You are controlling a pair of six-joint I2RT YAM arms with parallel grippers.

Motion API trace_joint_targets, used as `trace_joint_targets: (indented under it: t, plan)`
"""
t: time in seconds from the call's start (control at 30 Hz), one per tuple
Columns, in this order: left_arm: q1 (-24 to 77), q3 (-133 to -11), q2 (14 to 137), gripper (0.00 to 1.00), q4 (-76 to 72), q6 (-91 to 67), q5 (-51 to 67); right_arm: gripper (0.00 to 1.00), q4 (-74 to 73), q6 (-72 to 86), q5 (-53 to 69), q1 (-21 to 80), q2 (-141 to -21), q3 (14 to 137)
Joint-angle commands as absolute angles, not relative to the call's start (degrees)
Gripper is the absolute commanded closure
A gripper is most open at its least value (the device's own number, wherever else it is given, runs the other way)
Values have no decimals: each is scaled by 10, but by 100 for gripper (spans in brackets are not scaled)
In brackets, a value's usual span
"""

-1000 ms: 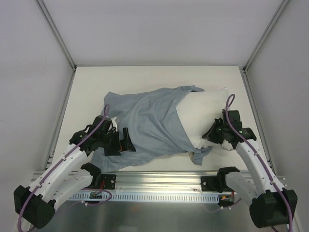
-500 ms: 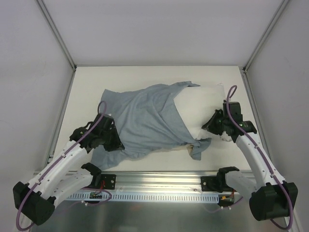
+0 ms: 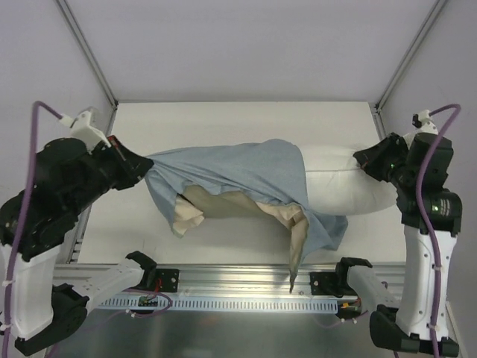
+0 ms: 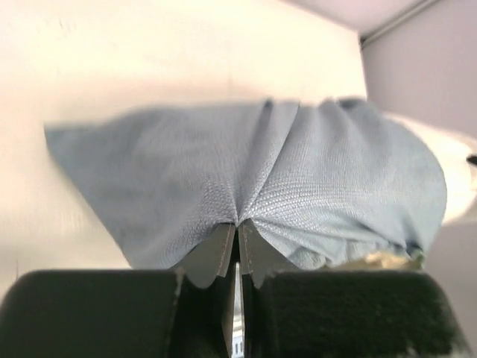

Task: Remove the pillowcase from the pillow

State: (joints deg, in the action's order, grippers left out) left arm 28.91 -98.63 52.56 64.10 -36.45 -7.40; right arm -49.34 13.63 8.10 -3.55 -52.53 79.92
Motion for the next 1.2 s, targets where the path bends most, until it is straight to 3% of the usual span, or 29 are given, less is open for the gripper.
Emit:
trace_joint_targets:
  t: [0.0,0.2,0.33,0.4,0.5,0.57,0.6,0.67,0.7,0.77,0.8,0.9,1.17]
  plan:
    - [285,-1083,515,100,726,-325,-207,99,-511,105,36,-47,-482,874]
    - [285,-1095,518,100,734,-310,-261,99,-544,109,40,-47,-480,914]
    - [283,-1029,569,100,661,-275,-233,99,-501,131,85,-47,-545,884]
    - [259,-978,608,100,587,-246,-142,99,-454,145,142,-45,-589,868]
    - [110,-937,676,100,531,-246,33,99,-419,155,151,-25,-720,873]
    - [65,-958,765,100,502,-248,62,98,-415,152,128,-15,-828,924]
    - [61,-978,834,81,501,-241,58,76,-431,149,120,-14,-863,948]
    - [49,-1024,894,59,517,-238,97,47,-464,139,109,-14,-939,1029]
    - [49,-1065,930,25,522,-238,113,30,-495,133,108,-14,-953,1053]
    - [50,-1097,942,7,523,-243,134,19,-498,122,91,-11,-945,1065]
    - [50,-1106,943,3,523,-246,128,11,-484,118,82,-11,-932,1057]
    - [50,-1127,940,1,524,-236,96,3,-457,95,45,-11,-876,1021]
    - [59,-1048,917,5,516,-223,109,2,-440,81,-30,-1,-789,887]
